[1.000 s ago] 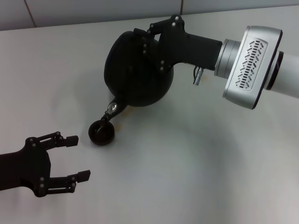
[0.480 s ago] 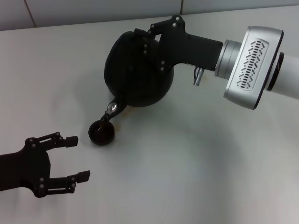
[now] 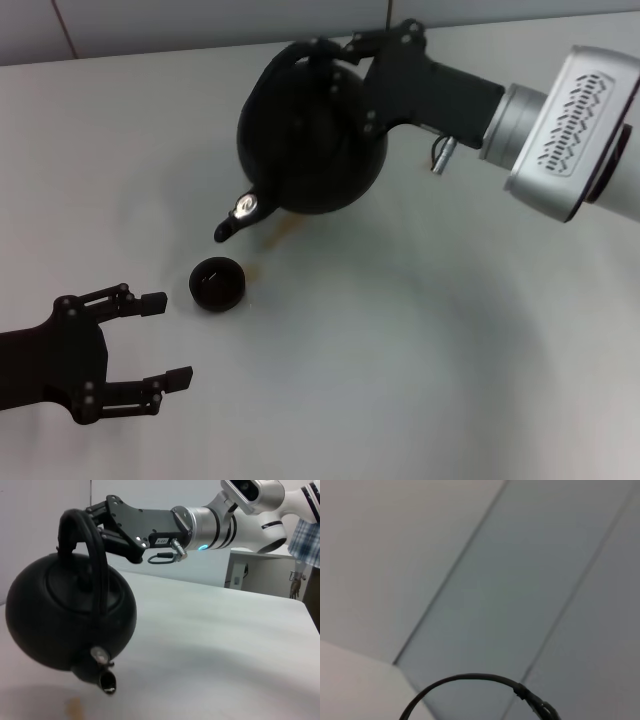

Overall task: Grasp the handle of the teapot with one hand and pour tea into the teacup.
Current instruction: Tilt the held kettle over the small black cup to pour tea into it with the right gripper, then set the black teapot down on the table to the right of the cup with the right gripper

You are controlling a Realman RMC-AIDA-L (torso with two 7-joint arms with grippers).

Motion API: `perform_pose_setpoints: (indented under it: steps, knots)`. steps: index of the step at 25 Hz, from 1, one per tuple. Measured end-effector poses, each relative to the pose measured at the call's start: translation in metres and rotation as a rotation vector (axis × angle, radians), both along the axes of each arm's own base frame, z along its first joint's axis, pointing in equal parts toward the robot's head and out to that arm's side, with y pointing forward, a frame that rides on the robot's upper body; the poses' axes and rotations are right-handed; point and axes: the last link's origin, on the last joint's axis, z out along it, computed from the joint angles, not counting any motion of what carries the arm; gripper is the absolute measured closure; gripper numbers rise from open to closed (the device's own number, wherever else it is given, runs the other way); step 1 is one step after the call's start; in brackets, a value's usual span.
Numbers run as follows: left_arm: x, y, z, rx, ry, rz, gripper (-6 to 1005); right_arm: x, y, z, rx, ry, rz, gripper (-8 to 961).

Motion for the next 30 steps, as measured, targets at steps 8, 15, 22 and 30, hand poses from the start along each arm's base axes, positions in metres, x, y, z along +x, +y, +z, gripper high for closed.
perform_pose_setpoints:
  steps: [8, 15, 22, 30]
  knots:
    - [0.0, 0.0, 0.0, 0.003, 0.0, 0.002, 145, 0.022, -0.004, 0.016, 0.058, 0.209, -0.161, 875]
    - [0.0, 0.001, 0.001, 0.005, 0.0, -0.002, 145, 0.036, -0.005, 0.022, 0.03, 0.337, -0.284, 874]
    - [0.001, 0.001, 0.001, 0.006, -0.001, -0.004, 145, 0.056, -0.011, 0.025, 0.028, 0.402, -0.389, 874]
    - [0.0, 0.001, 0.0, 0.003, -0.004, 0.0, 145, 0.081, -0.007, 0.03, 0.035, 0.465, -0.564, 873]
